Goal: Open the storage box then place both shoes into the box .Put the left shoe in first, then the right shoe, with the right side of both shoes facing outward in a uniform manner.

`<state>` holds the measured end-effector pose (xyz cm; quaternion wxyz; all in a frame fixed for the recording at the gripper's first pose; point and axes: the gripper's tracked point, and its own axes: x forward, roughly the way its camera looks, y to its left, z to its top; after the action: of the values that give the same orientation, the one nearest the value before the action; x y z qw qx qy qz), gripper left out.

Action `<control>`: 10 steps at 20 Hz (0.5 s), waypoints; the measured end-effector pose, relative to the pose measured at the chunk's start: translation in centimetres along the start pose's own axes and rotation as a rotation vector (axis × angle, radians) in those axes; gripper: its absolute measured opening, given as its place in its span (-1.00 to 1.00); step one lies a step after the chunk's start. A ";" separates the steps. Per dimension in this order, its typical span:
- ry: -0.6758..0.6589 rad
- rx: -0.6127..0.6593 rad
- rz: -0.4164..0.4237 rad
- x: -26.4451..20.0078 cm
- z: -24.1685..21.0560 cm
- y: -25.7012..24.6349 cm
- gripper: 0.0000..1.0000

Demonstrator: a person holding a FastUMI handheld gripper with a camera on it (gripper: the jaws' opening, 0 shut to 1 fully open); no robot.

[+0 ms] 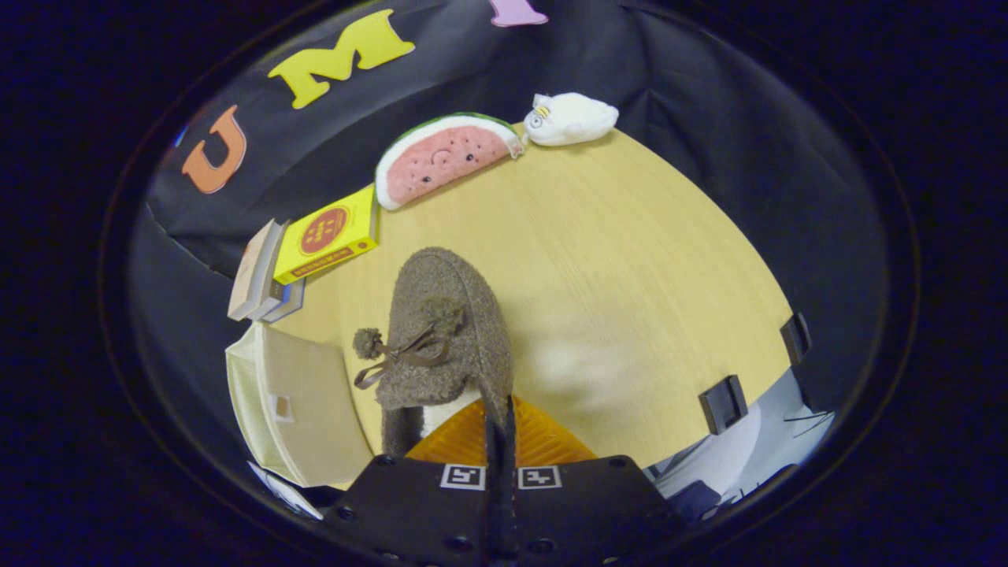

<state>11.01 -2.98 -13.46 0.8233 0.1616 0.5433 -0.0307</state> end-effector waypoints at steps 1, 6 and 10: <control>-0.014 -0.016 0.005 -0.8 0.0 1.1 -0.99; -0.065 -0.054 0.021 -4.6 -1.1 7.0 -0.99; -0.123 -0.092 0.085 -7.2 -1.9 13.2 -0.99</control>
<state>9.39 9.22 -4.57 0.8621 0.1441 0.4853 0.0194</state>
